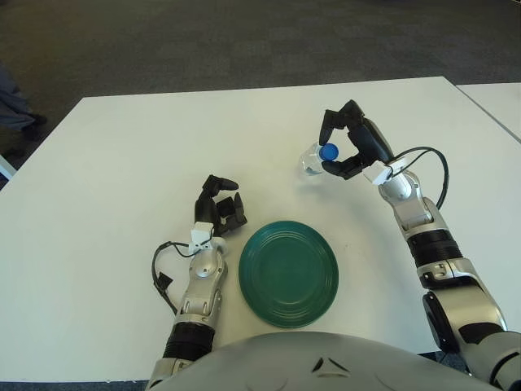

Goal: Put the bottle into the plate.

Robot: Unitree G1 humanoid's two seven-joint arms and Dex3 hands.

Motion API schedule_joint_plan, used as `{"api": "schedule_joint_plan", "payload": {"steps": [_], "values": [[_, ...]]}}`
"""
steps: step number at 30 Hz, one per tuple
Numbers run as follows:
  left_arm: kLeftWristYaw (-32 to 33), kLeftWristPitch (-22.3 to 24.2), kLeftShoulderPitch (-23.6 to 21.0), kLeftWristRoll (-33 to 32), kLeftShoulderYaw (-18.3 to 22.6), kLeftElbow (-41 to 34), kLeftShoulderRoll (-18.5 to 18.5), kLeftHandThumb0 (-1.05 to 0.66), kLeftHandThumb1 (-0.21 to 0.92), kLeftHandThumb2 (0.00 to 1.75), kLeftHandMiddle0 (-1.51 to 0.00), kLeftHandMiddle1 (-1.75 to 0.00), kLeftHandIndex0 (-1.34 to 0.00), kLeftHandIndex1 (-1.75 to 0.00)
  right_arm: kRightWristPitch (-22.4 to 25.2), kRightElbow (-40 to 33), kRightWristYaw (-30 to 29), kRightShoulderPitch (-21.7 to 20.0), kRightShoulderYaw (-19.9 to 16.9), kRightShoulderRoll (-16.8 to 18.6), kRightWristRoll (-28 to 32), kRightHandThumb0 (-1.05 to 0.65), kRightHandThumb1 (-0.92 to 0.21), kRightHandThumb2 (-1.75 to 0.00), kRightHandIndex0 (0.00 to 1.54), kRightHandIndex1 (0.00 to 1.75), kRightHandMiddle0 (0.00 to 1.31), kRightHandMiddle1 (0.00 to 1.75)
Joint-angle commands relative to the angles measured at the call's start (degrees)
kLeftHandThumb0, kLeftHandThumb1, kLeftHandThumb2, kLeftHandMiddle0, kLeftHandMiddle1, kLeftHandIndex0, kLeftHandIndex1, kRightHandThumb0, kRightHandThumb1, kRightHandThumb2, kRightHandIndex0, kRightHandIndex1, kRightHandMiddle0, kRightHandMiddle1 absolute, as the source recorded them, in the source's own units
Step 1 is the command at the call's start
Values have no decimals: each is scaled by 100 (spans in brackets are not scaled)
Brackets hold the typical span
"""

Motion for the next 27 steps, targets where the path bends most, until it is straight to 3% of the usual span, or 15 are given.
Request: {"api": "schedule_joint_plan", "payload": {"steps": [1, 16, 20, 27], "values": [[41, -13, -86, 33, 2, 100, -247, -46, 39, 123, -128, -175, -56, -175, -33, -202, -155, -223, -105, 50, 130, -4, -11, -154, 135, 175, 114, 175], [19, 19, -137, -24, 23, 186, -251, -46, 38, 123, -126, -175, -56, -175, -8, -423, -77, -294, -226, 67, 439, -5, -14, -152, 134, 175, 114, 175], [7, -44, -198, -54, 53, 281, -244, -46, 38, 123, -127, -175, -56, -175, -126, -743, -15, -135, -249, 85, 642, -5, -15, -150, 133, 175, 114, 175], [39, -140, -300, -53, 90, 456, -252, -46, 38, 123, -126, -175, -57, -175, 252, -1715, 255, 168, -271, 109, 934, -5, -16, -150, 130, 175, 111, 175]]}}
